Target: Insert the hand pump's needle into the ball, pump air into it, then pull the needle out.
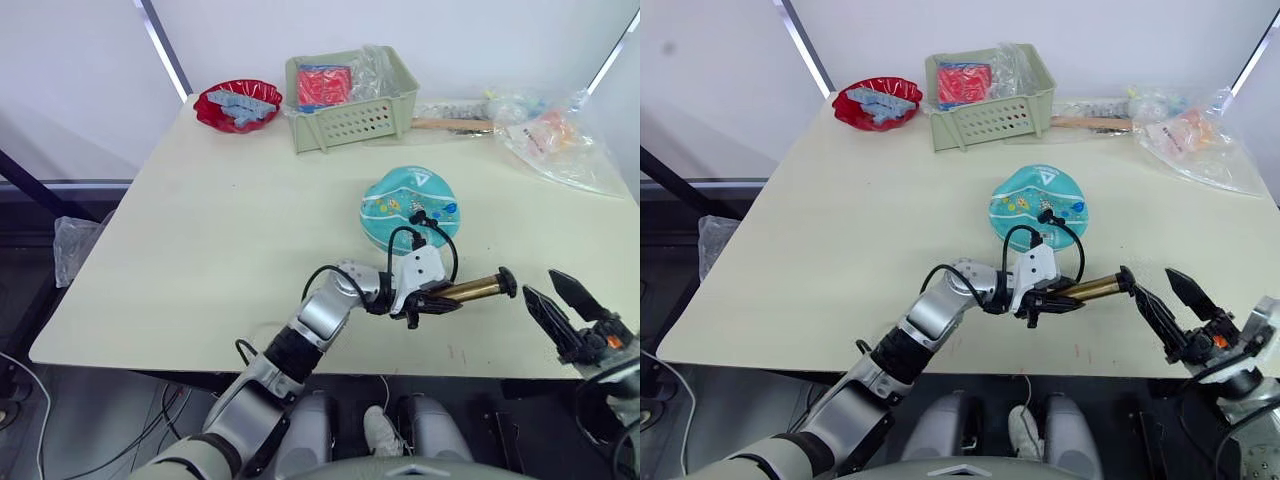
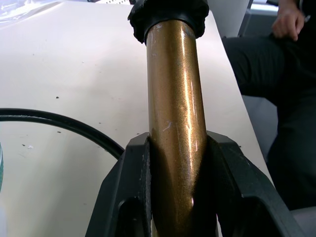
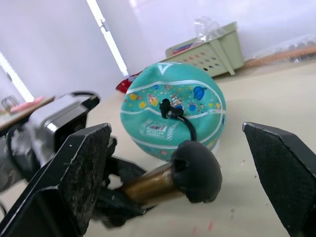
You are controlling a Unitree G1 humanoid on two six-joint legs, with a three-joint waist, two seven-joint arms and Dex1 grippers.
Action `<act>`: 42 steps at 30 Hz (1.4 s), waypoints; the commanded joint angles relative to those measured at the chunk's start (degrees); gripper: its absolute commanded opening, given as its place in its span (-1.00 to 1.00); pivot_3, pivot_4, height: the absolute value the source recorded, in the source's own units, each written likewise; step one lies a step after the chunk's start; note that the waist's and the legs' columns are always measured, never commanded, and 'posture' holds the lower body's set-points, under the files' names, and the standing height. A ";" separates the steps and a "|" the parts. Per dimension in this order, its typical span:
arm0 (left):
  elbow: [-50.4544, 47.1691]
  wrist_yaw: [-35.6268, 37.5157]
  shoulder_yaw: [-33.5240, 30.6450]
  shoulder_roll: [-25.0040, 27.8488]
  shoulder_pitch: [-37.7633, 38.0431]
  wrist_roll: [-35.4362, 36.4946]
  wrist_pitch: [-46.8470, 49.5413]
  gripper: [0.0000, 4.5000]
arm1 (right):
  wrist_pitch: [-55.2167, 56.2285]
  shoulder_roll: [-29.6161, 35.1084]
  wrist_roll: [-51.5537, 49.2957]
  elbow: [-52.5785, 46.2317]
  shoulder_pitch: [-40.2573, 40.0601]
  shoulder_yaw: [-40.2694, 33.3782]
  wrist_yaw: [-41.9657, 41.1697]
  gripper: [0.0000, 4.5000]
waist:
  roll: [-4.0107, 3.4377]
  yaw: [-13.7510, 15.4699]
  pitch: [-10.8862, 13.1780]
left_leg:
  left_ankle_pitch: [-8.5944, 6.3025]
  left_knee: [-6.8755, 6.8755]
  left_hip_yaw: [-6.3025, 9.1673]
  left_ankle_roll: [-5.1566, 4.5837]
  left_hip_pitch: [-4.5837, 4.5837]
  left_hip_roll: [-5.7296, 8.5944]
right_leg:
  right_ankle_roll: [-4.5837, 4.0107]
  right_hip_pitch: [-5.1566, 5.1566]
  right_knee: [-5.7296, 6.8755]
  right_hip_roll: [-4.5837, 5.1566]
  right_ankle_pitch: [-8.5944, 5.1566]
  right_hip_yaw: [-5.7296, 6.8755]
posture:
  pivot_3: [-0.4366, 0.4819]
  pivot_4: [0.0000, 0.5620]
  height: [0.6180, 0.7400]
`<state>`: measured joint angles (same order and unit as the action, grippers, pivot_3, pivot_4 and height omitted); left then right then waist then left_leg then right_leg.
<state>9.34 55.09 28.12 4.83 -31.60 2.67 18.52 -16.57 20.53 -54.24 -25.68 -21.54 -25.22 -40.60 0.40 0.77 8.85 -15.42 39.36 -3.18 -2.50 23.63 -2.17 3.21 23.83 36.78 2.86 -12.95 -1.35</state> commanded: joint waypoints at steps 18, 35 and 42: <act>-3.99 -0.46 -4.05 -0.08 0.74 5.28 -3.90 -0.52 | -13.90 -7.16 -22.51 -3.57 10.59 5.92 25.04 1.00 | -0.02 -0.08 -0.01 | 0.01 0.00 0.24 0.00 0.09 0.00 | 0.19 0.00 0.02 -0.08 0.11 0.18 | -0.05 -0.47 0.96; -3.77 -0.51 -3.04 0.27 1.32 4.84 -3.65 -0.52 | -12.17 -6.75 -21.75 -1.97 10.13 4.74 21.14 1.00 | -0.02 -0.09 -0.01 | 0.01 0.00 0.33 0.00 0.11 0.00 | 0.22 -0.02 0.03 -0.16 0.12 0.07 | -0.05 -0.47 0.96; -4.03 -0.55 -2.73 0.29 1.80 4.82 -3.66 -0.52 | -11.91 -6.43 -21.80 -0.89 10.38 4.23 20.14 1.00 | -0.02 -0.08 -0.01 | 0.01 0.00 0.33 0.00 0.11 0.00 | 0.22 -0.02 0.03 -0.16 0.12 0.08 | -0.05 -0.47 0.96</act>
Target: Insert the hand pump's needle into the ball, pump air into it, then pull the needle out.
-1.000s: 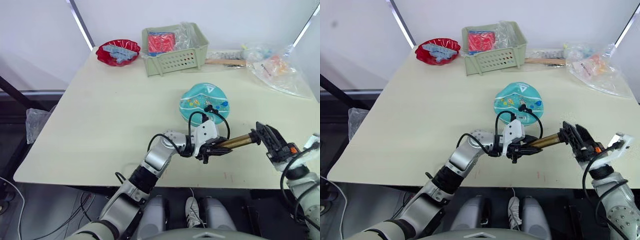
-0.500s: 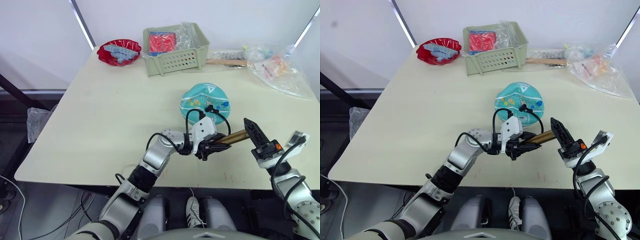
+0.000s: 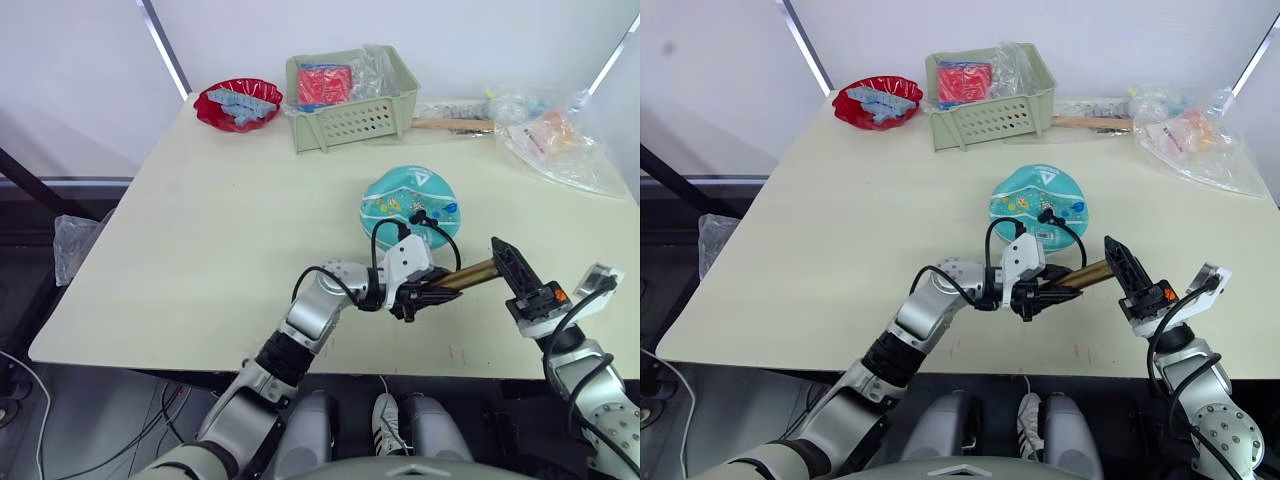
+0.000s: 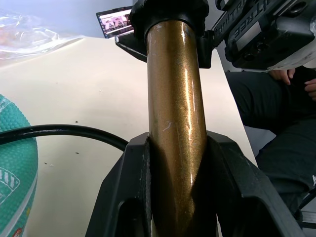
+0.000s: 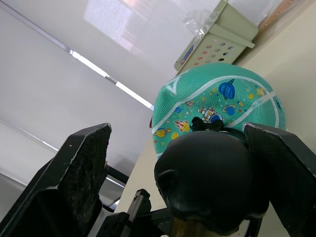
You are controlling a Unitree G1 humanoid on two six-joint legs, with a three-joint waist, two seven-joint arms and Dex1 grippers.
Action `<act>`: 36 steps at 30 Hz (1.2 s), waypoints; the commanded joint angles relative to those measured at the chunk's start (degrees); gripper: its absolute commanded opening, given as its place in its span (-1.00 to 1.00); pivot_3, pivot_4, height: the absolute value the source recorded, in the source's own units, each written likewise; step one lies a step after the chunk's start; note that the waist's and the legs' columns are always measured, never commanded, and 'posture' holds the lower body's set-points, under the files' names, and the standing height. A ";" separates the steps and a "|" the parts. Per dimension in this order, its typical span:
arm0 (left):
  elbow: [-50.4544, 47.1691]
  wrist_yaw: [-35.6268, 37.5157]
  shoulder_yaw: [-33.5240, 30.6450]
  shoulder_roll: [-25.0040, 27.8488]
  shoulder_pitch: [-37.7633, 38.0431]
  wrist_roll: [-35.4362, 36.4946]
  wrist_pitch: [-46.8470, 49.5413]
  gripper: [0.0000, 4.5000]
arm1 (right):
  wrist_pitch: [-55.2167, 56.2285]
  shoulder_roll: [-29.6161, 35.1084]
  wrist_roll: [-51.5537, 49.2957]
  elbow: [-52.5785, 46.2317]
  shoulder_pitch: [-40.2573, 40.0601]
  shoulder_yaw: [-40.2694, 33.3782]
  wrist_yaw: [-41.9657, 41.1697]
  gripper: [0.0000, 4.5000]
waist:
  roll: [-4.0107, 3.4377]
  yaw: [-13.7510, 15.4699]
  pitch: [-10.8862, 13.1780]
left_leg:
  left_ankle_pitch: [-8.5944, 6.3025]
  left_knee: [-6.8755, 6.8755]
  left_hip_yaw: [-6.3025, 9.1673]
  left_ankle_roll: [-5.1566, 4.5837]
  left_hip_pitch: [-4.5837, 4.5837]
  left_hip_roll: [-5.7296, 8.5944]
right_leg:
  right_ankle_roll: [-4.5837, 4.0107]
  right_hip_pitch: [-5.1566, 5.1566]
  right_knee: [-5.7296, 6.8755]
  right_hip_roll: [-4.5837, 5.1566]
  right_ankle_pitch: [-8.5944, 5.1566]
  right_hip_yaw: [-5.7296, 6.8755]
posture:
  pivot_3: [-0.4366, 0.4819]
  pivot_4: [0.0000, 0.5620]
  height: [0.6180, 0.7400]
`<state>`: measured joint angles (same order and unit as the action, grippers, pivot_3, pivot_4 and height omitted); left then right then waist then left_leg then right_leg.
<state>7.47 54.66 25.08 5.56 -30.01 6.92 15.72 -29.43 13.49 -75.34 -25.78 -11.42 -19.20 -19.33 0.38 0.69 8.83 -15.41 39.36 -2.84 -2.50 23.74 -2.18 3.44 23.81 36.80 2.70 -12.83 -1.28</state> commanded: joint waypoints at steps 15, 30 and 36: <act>-0.53 -0.44 0.50 -0.96 0.02 0.22 -1.56 -0.52 | 0.47 0.78 0.84 -0.43 0.31 -0.41 -2.81 1.00 | 0.00 -0.01 0.00 | 0.00 0.00 -0.01 0.00 0.00 0.00 | 0.00 0.00 0.00 0.00 0.00 -0.02 | -0.05 -0.47 0.96; 0.03 -0.35 0.58 -1.10 0.19 0.28 -1.35 -0.52 | 1.15 0.41 2.42 -0.09 0.92 -0.42 -3.68 1.00 | 0.00 -0.01 0.00 | 0.00 0.00 0.02 0.00 0.00 -0.01 | 0.00 0.00 0.00 -0.01 0.00 0.01 | -0.05 -0.47 0.96; 0.12 -0.40 0.51 -1.23 0.36 0.35 -0.96 -0.52 | 1.51 0.31 2.91 0.08 1.00 -0.31 -3.88 -0.06 | 0.00 -0.01 0.00 | 0.00 0.00 0.03 0.00 0.01 -0.02 | 0.03 -0.02 0.00 -0.01 -0.02 -0.12 | -0.05 -0.47 0.96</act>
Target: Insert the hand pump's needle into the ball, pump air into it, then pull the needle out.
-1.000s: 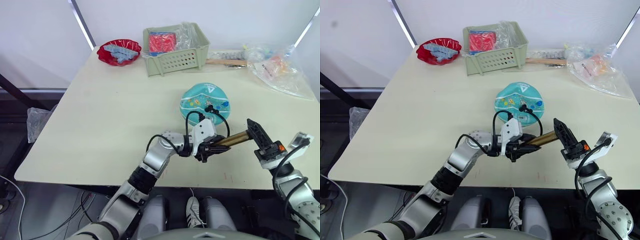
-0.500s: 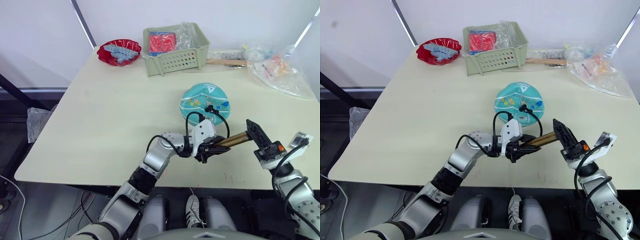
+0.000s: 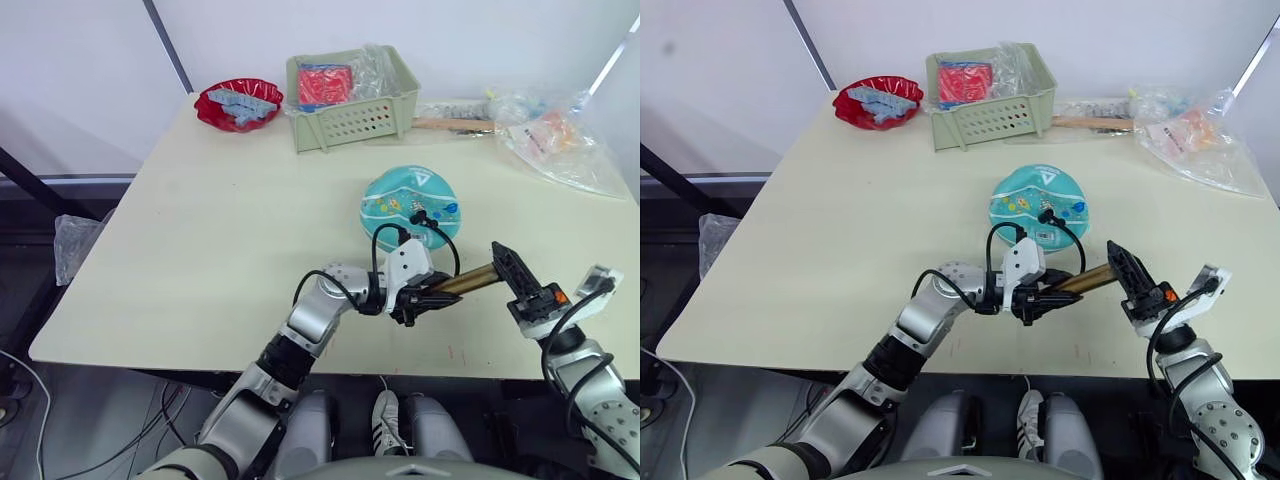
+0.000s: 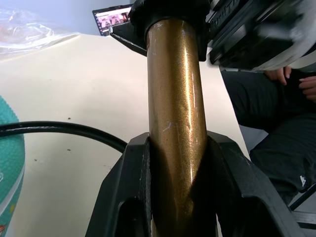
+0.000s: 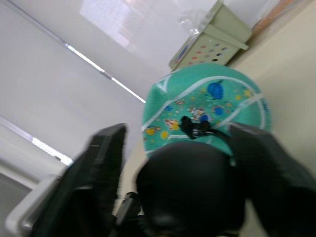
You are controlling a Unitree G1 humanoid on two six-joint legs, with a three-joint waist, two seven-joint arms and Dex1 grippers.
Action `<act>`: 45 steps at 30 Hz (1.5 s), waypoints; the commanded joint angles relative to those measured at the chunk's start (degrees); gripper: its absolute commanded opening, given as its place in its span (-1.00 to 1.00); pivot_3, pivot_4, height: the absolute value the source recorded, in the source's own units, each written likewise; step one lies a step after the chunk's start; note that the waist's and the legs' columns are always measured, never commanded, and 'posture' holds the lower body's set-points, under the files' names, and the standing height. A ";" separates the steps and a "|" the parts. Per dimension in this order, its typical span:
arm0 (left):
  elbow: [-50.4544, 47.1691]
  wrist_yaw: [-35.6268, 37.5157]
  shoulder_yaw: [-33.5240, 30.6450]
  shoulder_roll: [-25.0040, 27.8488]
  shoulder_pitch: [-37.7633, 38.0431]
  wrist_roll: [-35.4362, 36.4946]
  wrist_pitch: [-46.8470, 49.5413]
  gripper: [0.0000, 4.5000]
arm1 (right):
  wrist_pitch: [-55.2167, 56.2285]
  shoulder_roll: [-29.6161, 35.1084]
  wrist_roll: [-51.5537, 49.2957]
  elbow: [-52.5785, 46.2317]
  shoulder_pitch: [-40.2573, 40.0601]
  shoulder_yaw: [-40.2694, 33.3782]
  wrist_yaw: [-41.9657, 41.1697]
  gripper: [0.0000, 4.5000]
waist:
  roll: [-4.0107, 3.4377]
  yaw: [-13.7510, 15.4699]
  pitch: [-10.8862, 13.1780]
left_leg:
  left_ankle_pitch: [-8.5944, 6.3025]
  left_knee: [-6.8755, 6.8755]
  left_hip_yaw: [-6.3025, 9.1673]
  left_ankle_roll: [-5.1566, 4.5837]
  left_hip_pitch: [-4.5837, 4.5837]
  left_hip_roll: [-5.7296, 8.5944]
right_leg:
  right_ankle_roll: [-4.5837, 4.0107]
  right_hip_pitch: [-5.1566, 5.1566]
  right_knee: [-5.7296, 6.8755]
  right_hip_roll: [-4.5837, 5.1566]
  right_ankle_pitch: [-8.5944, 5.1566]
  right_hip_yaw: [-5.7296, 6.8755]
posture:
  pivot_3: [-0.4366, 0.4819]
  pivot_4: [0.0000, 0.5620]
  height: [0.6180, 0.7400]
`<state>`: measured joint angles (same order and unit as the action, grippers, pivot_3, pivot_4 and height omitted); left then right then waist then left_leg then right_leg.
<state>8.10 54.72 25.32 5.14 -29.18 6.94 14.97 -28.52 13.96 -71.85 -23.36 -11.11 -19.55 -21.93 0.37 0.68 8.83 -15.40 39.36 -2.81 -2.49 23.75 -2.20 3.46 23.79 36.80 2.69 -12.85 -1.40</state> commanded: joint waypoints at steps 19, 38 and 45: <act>-3.02 5.80 -2.62 4.30 -3.79 4.36 3.84 0.98 | 1.12 3.45 6.17 -8.26 2.72 2.21 -1.60 -0.06 | 0.00 -0.05 0.01 | 0.00 0.00 0.19 0.01 0.01 -0.05 | 0.04 0.00 0.05 -0.12 -0.11 -0.41 | -0.05 -0.47 0.96; 2.47 14.20 0.02 15.10 -4.08 1.20 5.62 0.98 | 2.72 11.41 22.80 -14.38 11.89 9.61 -4.38 -0.06 | 0.02 -0.01 0.02 | 0.01 0.00 0.09 0.02 0.01 -0.04 | -0.06 0.00 0.04 -0.13 -0.17 -0.40 | -0.05 -0.47 0.96; 6.46 14.56 0.25 13.57 -3.77 0.64 2.74 0.98 | 2.04 12.69 22.64 -15.27 11.79 10.74 -6.05 -0.06 | 0.03 0.02 0.03 | 0.01 0.00 0.10 0.02 0.05 -0.02 | 0.05 -0.01 0.03 -0.13 -0.12 -0.40 | -0.05 -0.47 0.96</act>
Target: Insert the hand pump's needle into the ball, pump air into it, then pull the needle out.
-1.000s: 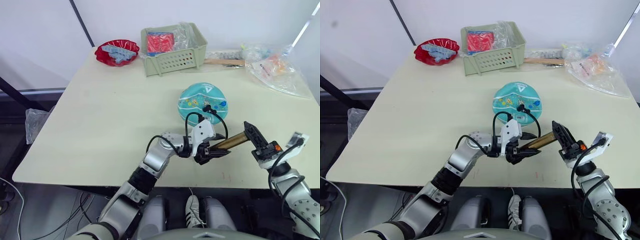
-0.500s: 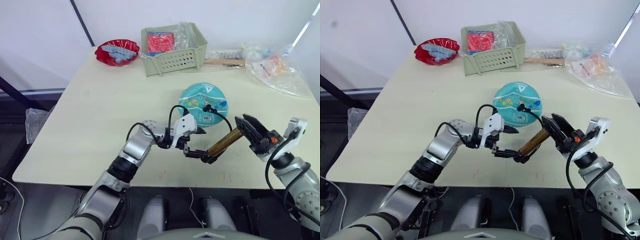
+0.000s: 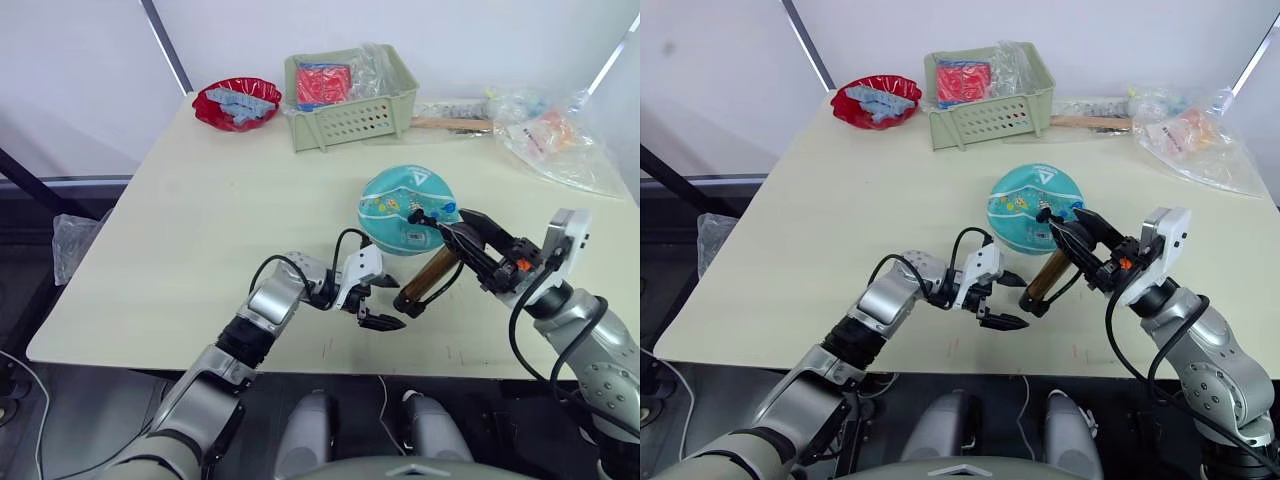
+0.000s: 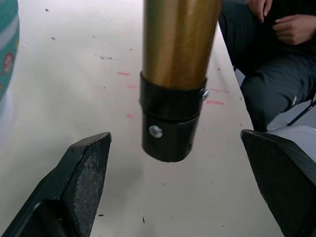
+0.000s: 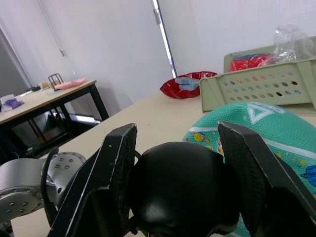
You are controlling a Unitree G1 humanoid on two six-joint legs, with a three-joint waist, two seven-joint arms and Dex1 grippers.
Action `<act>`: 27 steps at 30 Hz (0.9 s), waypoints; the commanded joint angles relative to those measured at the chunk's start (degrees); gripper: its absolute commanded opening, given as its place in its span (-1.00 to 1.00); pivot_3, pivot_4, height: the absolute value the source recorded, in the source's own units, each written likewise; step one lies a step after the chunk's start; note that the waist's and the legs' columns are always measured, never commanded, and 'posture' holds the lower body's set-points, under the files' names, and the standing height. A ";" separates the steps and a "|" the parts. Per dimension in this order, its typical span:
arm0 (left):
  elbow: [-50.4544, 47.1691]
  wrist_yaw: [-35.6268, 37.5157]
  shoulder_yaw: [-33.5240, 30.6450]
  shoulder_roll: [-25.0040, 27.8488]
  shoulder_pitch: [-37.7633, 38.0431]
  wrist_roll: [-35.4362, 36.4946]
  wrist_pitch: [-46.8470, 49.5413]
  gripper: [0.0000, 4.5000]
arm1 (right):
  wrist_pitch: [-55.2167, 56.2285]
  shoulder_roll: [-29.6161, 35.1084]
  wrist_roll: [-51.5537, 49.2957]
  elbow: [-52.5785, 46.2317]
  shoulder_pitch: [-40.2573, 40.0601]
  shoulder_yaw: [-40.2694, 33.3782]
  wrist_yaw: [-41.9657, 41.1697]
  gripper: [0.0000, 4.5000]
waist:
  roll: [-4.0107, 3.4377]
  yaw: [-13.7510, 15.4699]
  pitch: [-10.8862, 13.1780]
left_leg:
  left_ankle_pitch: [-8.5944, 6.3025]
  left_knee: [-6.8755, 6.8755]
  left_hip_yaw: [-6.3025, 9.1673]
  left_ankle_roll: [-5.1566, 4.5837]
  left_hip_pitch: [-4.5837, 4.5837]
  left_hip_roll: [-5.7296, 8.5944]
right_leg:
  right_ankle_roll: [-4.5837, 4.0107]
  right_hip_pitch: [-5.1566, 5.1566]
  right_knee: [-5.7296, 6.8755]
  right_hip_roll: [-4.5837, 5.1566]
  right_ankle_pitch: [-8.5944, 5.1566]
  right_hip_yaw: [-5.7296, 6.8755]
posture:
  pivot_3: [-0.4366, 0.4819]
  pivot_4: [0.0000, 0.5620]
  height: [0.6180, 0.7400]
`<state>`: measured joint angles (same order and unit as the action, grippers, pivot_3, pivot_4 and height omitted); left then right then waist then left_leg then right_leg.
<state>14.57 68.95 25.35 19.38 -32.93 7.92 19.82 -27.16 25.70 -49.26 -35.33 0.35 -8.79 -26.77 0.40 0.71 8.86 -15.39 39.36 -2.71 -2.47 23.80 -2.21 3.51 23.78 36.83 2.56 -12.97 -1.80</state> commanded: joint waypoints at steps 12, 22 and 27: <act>1.52 2.90 0.31 -1.46 0.06 -0.33 -4.56 0.74 | 1.05 2.51 1.89 -3.27 -0.14 1.26 -4.24 -0.06 | 0.00 -0.01 0.00 | 0.00 0.00 0.01 0.00 -0.01 0.00 | 0.00 0.00 0.01 0.00 0.00 0.00 | -0.05 -0.47 0.96; 2.04 3.84 0.63 -2.18 0.57 -1.07 -4.80 -0.54 | 1.13 2.84 2.50 -3.76 -0.63 1.48 -5.38 -0.06 | 0.00 -0.02 0.00 | 0.00 0.00 0.01 0.00 -0.01 0.00 | 0.00 0.00 0.01 -0.01 0.00 0.00 | -0.05 -0.47 0.96; 2.92 2.71 1.10 -3.27 1.11 -1.87 -6.26 -0.54 | 2.69 4.48 5.19 -4.27 -0.87 2.48 -8.64 -0.06 | 0.01 0.04 0.00 | 0.00 0.00 0.01 0.00 -0.01 0.00 | 0.00 0.00 0.01 0.00 0.00 0.00 | -0.05 -0.47 0.96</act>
<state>17.51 72.15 26.49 16.79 -31.97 6.04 14.26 -26.70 29.43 -44.91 -35.94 -0.56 -6.20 -33.64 0.41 0.75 8.86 -15.39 39.36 -2.70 -2.47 23.79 -2.21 3.51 23.78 36.84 2.56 -12.97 -1.80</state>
